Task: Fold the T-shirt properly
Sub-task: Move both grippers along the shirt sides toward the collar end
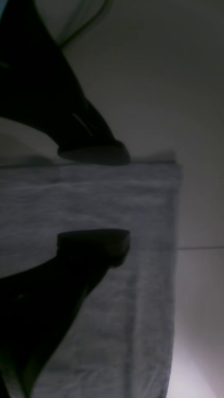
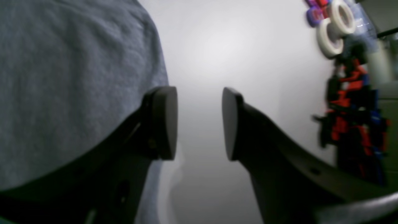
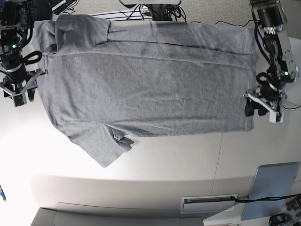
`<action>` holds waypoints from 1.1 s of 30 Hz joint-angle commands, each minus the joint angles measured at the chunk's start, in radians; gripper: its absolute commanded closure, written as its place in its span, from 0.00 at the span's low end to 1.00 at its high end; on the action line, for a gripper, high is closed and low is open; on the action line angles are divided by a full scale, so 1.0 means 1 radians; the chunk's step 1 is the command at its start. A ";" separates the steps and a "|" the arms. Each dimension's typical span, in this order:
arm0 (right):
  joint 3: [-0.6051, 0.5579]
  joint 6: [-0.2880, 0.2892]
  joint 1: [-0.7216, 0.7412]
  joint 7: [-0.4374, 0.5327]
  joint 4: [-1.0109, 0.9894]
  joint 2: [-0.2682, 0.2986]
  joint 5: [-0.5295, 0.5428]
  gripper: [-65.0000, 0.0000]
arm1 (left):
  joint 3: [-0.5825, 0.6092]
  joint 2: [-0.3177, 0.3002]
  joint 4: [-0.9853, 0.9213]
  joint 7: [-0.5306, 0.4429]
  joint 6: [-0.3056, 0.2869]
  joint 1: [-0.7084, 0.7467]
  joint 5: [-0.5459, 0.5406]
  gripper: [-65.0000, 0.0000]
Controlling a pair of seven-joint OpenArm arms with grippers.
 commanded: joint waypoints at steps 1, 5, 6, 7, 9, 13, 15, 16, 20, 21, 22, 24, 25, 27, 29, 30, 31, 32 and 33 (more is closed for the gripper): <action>0.008 -0.010 0.018 0.016 -0.006 0.018 -0.007 0.63 | -0.005 -0.017 -0.016 -0.019 -0.008 -0.037 -0.010 0.48; -0.015 0.033 0.068 0.016 -0.072 0.018 0.010 0.63 | -0.001 -0.017 -0.144 -0.018 -0.008 -0.137 -0.010 0.48; -0.027 0.040 0.080 0.016 -0.085 0.018 0.019 0.63 | 0.006 -0.017 -0.180 -0.018 -0.008 -0.165 -0.009 0.49; -0.040 0.042 0.091 0.016 -0.094 0.018 0.023 0.63 | 0.015 -0.017 -0.215 -0.018 -0.008 -0.193 -0.008 0.49; -0.075 0.043 0.113 0.014 -0.107 0.018 0.022 0.63 | 0.040 -0.017 -0.288 -0.018 -0.007 -0.251 0.010 0.49; -0.143 0.043 0.149 0.006 -0.109 0.018 0.021 0.63 | 0.101 -0.017 -0.406 -0.019 0.065 -0.351 0.112 0.49; -0.168 0.043 0.167 -0.005 -0.109 0.018 0.021 0.63 | 0.129 -0.017 -0.443 -0.024 0.135 -0.382 0.166 0.49; -0.179 0.043 0.175 -0.008 -0.109 0.018 0.021 0.63 | 0.139 -0.017 -0.457 -0.031 0.167 -0.395 0.192 0.49; -0.190 0.043 0.197 -0.008 -0.109 0.018 0.021 0.63 | 0.153 -0.017 -0.489 -0.035 0.195 -0.412 0.227 0.49; -0.190 0.043 0.200 -0.008 -0.109 0.018 0.021 0.63 | 0.153 -0.017 -0.497 -0.034 0.195 -0.412 0.229 0.49; -0.190 0.043 0.200 -0.007 -0.109 0.018 0.021 0.63 | 0.153 -0.017 -0.507 -0.033 0.192 -0.412 0.228 0.49; -0.190 0.043 0.203 -0.007 -0.109 0.018 0.022 0.63 | 0.153 -0.017 -0.531 -0.023 0.145 -0.412 0.212 0.49; -0.190 0.043 0.205 -0.008 -0.109 0.018 0.022 0.63 | 0.153 -0.016 -0.543 -0.014 0.109 -0.412 0.195 0.49; -0.190 0.043 0.208 -0.008 -0.109 0.018 0.022 0.63 | 0.152 -0.015 -0.566 0.008 0.046 -0.412 0.158 0.49; -0.190 0.043 0.211 -0.008 -0.109 0.018 0.022 0.63 | 0.153 -0.014 -0.573 0.024 0.026 -0.412 0.145 0.49; -0.190 0.043 0.213 -0.008 -0.109 0.018 0.021 0.63 | 0.153 -0.014 -0.573 0.029 0.025 -0.412 0.145 0.53; -0.190 0.041 0.213 -0.004 -0.109 0.018 0.021 0.63 | 0.152 -0.015 -0.573 0.030 0.024 -0.412 0.145 0.59; -0.190 0.038 0.213 0.010 -0.109 0.018 0.021 0.63 | 0.152 -0.017 -0.573 0.030 0.024 -0.412 0.146 0.66; -0.190 0.035 0.213 0.030 -0.109 0.018 0.021 0.63 | 0.152 -0.017 -0.573 0.030 0.025 -0.412 0.146 0.75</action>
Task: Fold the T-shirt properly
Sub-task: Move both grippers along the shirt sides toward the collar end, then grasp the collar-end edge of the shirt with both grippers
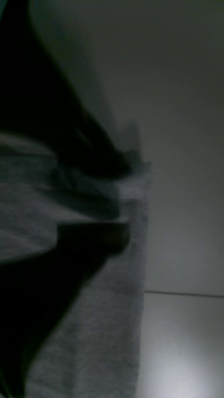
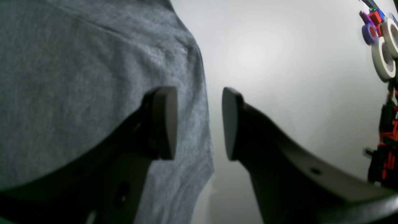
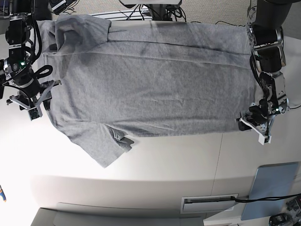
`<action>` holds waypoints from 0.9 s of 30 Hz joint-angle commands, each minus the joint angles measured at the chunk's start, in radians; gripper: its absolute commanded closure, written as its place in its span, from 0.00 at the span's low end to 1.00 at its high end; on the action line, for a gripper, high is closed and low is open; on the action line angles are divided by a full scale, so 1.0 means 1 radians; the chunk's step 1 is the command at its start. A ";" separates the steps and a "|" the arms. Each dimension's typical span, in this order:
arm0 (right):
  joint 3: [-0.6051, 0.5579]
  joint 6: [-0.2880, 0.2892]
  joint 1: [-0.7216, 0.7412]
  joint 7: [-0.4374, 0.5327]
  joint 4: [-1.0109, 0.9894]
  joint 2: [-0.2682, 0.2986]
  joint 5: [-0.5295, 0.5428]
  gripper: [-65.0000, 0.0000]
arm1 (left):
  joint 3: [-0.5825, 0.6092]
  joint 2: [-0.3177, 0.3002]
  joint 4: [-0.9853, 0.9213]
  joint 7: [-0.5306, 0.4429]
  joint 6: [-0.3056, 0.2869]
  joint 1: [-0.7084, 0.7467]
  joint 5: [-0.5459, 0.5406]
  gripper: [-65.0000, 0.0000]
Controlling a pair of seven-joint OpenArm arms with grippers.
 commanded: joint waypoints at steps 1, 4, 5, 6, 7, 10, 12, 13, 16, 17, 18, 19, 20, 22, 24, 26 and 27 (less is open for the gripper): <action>0.010 -0.013 0.014 0.049 0.013 0.020 -0.003 0.63 | 0.000 -0.010 0.003 0.031 -0.007 -0.015 0.004 0.84; 0.010 -0.013 0.015 0.087 0.013 0.020 -0.014 0.63 | 0.000 -0.010 0.003 0.037 -0.089 -0.015 0.004 1.00; 0.010 -0.013 0.018 0.089 0.013 0.019 -0.023 0.63 | 0.000 -0.010 0.003 0.037 -0.120 -0.015 0.004 1.00; 0.010 -0.012 0.025 0.085 0.012 0.017 -0.030 0.63 | 0.000 -0.010 0.003 0.036 -0.143 -0.015 0.004 1.00; 0.010 -0.011 0.035 0.073 0.011 0.017 -0.032 0.63 | 0.000 -0.010 0.003 0.035 -0.157 -0.016 0.004 1.00; 0.010 -0.004 0.085 0.066 -0.018 0.017 -0.014 0.52 | 0.000 -0.010 0.003 0.037 -0.159 -0.015 0.005 1.00; 0.008 -0.002 0.138 0.065 -0.066 0.017 0.025 0.48 | 0.000 -0.010 0.003 0.039 -0.158 -0.015 0.008 1.00; 0.008 0.012 0.172 0.061 -0.098 0.015 0.044 0.48 | 0.000 -0.010 0.003 0.047 -0.155 -0.015 0.009 1.00; 0.008 0.083 0.312 0.011 -0.230 -0.011 0.113 0.48 | 0.000 -0.009 0.003 0.056 -0.171 -0.013 0.008 1.00; 0.008 0.094 0.365 -0.007 -0.286 -0.024 0.149 0.48 | 0.000 -0.003 0.003 0.055 -0.185 -0.014 0.008 1.00; 0.002 0.097 0.420 -0.021 -0.345 -0.038 0.177 0.48 | 0.000 0.000 0.003 0.055 -0.176 -0.013 0.008 1.00; -0.007 0.097 0.472 -0.033 -0.405 -0.051 0.186 0.48 | 0.000 0.001 0.003 0.055 -0.166 -0.013 0.008 1.00; -0.024 0.097 0.523 -0.040 -0.467 -0.064 0.185 0.48 | 0.000 0.001 0.003 0.055 -0.167 -0.013 0.008 1.00; -0.081 0.102 0.622 -0.055 -0.589 -0.079 0.185 0.48 | 0.000 0.000 0.003 0.055 -0.168 -0.013 0.008 1.00; -0.162 0.120 0.713 -0.058 -0.704 -0.087 0.185 0.48 | 0.000 0.000 0.003 0.055 -0.167 -0.013 0.008 1.00; -0.251 0.120 0.798 -0.058 -0.807 -0.098 0.184 0.48 | 0.000 0.000 0.003 0.055 -0.167 -0.013 0.008 1.00; -0.297 0.118 0.840 -0.057 -0.860 -0.107 0.183 0.48 | 0.000 0.000 0.003 0.055 -0.167 -0.013 0.008 1.00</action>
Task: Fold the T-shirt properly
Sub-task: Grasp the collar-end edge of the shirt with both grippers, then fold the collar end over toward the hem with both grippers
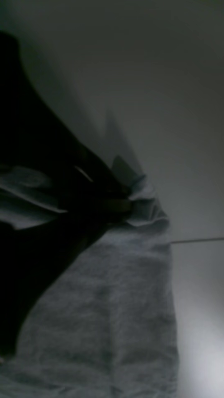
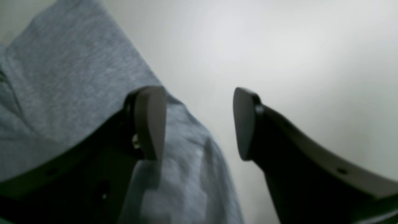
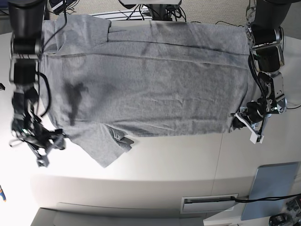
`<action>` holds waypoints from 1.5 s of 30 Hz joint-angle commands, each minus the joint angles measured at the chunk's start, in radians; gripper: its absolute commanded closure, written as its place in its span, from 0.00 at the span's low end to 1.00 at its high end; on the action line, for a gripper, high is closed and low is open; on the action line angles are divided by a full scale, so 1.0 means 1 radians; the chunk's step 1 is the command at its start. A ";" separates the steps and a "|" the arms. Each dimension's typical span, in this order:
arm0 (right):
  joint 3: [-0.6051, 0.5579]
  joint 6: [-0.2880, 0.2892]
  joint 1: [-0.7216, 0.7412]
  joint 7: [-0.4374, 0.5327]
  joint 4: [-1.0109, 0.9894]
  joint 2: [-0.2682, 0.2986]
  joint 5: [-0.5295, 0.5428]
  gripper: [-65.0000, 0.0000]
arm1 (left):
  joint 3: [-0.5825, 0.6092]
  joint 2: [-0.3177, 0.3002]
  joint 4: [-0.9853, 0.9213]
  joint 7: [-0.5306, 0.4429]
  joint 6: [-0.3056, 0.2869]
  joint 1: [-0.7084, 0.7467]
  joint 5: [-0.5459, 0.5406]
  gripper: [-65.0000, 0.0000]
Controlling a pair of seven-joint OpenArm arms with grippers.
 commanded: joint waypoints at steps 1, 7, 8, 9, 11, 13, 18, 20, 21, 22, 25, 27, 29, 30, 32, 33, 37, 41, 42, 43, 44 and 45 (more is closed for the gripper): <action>-0.032 0.003 0.075 0.023 -0.033 0.006 0.002 0.48 | 0.000 -0.011 0.006 0.021 -0.001 -0.014 0.014 1.00; -0.201 -0.003 0.240 0.067 -0.351 -0.072 -0.025 0.48 | 0.000 -0.012 0.006 0.022 -0.001 -0.014 0.014 1.00; -0.218 0.000 0.257 0.079 -0.396 -0.086 -0.025 0.48 | 0.000 -0.012 0.006 0.022 -0.001 -0.014 0.014 1.00; -0.232 0.001 0.270 0.093 -0.439 -0.099 -0.028 0.48 | 0.000 -0.012 0.006 0.022 -0.001 -0.014 0.014 1.00; -0.254 0.000 0.283 0.127 -0.506 -0.119 -0.032 0.48 | 0.000 -0.012 0.006 0.022 -0.001 -0.014 0.014 1.00; -0.267 0.000 0.281 0.136 -0.535 -0.130 -0.032 0.49 | 0.000 -0.012 0.006 0.022 -0.001 -0.014 0.014 1.00; -0.268 0.000 0.259 0.069 -0.540 -0.142 -0.050 0.77 | 0.000 -0.011 0.006 0.018 0.000 -0.014 0.013 1.00; -0.268 -0.001 0.255 0.056 -0.540 -0.139 -0.068 0.95 | 0.000 -0.011 0.006 0.018 0.000 -0.014 0.013 1.00; -0.268 -0.002 0.254 0.056 -0.540 -0.138 -0.080 1.00 | 0.000 -0.011 0.007 0.018 -0.001 -0.014 0.013 1.00; -0.268 -0.010 0.254 0.057 -0.540 -0.138 -0.092 1.00 | 0.000 -0.011 0.007 0.018 0.000 -0.014 0.013 1.00; -0.265 -0.030 0.257 0.080 -0.529 -0.137 -0.103 1.00 | 0.000 -0.011 0.020 0.018 -0.002 -0.014 0.013 1.00; -0.265 -0.030 0.256 0.087 -0.499 -0.134 -0.103 1.00 | 0.000 -0.012 0.052 0.018 -0.001 -0.014 0.013 1.00; -0.265 -0.031 0.256 0.077 -0.450 -0.129 -0.103 1.00 | -0.002 -0.012 0.100 0.023 0.000 -0.013 0.011 1.00; -0.265 -0.031 0.254 0.068 -0.418 -0.124 -0.103 1.00 | -0.002 -0.014 0.128 0.030 0.000 -0.010 -0.001 1.00; -0.265 -0.058 0.242 0.030 -0.347 -0.105 -0.101 1.00 | -0.002 -0.020 0.192 0.069 0.019 0.010 -0.059 1.00; -0.265 -0.080 0.232 0.011 -0.304 -0.094 -0.098 1.00 | -0.002 -0.024 0.227 0.085 0.038 0.025 -0.077 1.00; -0.265 -0.143 0.149 -0.065 -0.080 -0.019 -0.048 1.00 | -0.002 -0.034 0.369 0.101 0.068 0.113 -0.087 1.00; -0.245 -0.191 0.024 -0.116 0.173 0.055 -0.116 1.00 | -0.002 -0.036 0.511 0.101 0.068 0.217 -0.124 1.00; -0.232 -0.210 -0.011 -0.116 0.229 0.072 -0.131 1.00 | -0.002 -0.036 0.534 0.101 0.069 0.239 -0.141 1.00; -0.213 -0.225 -0.048 -0.119 0.282 0.086 -0.141 1.00 | -0.005 -0.036 0.552 0.101 0.071 0.260 -0.155 1.00; -0.188 -0.236 -0.087 -0.123 0.333 0.096 -0.154 1.00 | -0.011 -0.036 0.562 0.105 0.077 0.279 -0.166 1.00; -0.157 -0.240 -0.127 -0.130 0.381 0.100 -0.162 1.00 | -0.020 -0.036 0.567 0.109 0.087 0.296 -0.177 1.00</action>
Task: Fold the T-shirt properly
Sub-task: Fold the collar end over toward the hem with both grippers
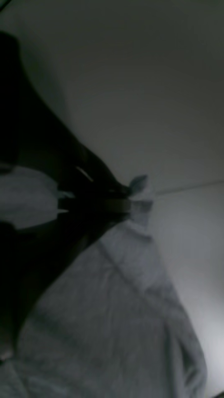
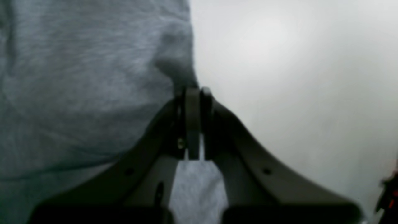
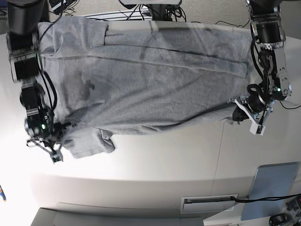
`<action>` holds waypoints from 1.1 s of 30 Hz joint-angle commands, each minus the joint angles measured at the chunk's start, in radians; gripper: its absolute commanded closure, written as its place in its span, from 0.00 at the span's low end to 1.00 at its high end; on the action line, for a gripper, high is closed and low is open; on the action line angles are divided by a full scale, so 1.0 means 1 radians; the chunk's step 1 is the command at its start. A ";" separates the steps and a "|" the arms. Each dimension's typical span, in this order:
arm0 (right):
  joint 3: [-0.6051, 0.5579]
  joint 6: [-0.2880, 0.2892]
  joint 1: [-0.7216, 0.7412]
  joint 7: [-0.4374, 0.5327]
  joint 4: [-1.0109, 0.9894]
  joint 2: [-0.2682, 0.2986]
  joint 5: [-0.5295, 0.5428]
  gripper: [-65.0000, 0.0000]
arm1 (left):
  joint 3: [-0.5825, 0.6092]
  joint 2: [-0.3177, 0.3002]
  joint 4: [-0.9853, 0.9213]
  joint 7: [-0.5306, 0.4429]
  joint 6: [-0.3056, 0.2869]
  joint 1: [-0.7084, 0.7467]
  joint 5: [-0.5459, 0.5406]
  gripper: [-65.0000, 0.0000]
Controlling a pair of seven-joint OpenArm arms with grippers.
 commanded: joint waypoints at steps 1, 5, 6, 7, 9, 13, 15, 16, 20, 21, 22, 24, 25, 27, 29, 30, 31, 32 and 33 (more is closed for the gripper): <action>0.048 -0.009 -0.012 0.000 0.057 0.019 -0.011 1.00 | -0.023 -0.019 0.015 -0.011 0.007 0.006 -0.019 1.00; 0.201 -0.009 -0.187 -0.011 0.240 0.019 -0.010 1.00 | -0.100 -0.019 0.016 0.018 -0.050 0.063 -0.126 1.00; 0.235 -0.008 -0.228 -0.014 0.281 0.019 -0.010 1.00 | -0.120 -0.019 0.016 0.036 -0.065 0.072 -0.157 1.00; 0.268 -0.008 -0.270 -0.015 0.322 0.019 -0.010 1.00 | -0.140 -0.019 0.016 0.051 -0.080 0.084 -0.186 1.00; 0.326 -0.008 -0.348 -0.021 0.400 0.019 -0.010 1.00 | -0.177 -0.019 0.016 0.077 -0.107 0.104 -0.235 1.00; 0.415 -0.008 -0.498 -0.027 0.543 0.019 -0.011 1.00 | -0.268 -0.019 0.028 0.095 -0.130 0.147 -0.311 1.00; 0.447 -0.008 -0.568 -0.029 0.605 0.019 -0.012 1.00 | -0.317 -0.019 0.049 0.111 -0.138 0.173 -0.344 1.00; 0.460 -0.008 -0.603 -0.029 0.633 0.017 -0.018 1.00 | -0.339 -0.019 0.063 0.129 -0.158 0.188 -0.364 1.00; 0.488 -0.010 -0.722 -0.031 0.709 0.016 -0.048 1.00 | -0.374 -0.019 0.118 0.204 -0.208 0.252 -0.420 1.00; 0.488 -0.020 -0.749 -0.033 0.720 0.016 -0.060 1.00 | -0.373 -0.019 0.129 0.214 -0.208 0.269 -0.423 1.00; 0.488 -0.035 -0.774 -0.035 0.729 0.016 -0.068 1.00 | -0.372 -0.019 0.136 0.220 -0.208 0.285 -0.423 1.00; 0.488 -0.056 -0.822 -0.040 0.740 0.014 -0.082 1.00 | -0.372 -0.019 0.138 0.224 -0.208 0.314 -0.422 1.00; 0.488 -0.062 -0.845 -0.043 0.743 0.013 -0.091 1.00 | -0.372 -0.019 0.138 0.224 -0.208 0.329 -0.422 1.00; 0.488 -0.075 -0.887 -0.042 0.743 0.013 -0.093 1.00 | -0.372 -0.019 0.138 0.224 -0.208 0.355 -0.422 1.00; 0.488 -0.089 -0.923 -0.037 0.743 0.013 -0.097 1.00 | -0.372 -0.020 0.138 0.223 -0.208 0.377 -0.421 1.00; 0.488 -0.097 -0.939 -0.029 0.743 0.013 -0.097 1.00 | -0.372 -0.019 0.138 0.224 -0.209 0.383 -0.420 1.00; 0.488 -0.105 -0.953 -0.021 0.743 0.011 -0.097 1.00 | -0.372 -0.019 0.138 0.224 -0.214 0.388 -0.414 1.00; 0.488 -0.109 -0.965 -0.018 0.743 0.008 -0.096 1.00 | -0.372 -0.019 0.138 0.224 -0.224 0.393 -0.407 1.00; 0.488 -0.111 -0.975 -0.019 0.743 0.003 -0.097 1.00 | -0.372 -0.019 0.138 0.225 -0.232 0.394 -0.403 1.00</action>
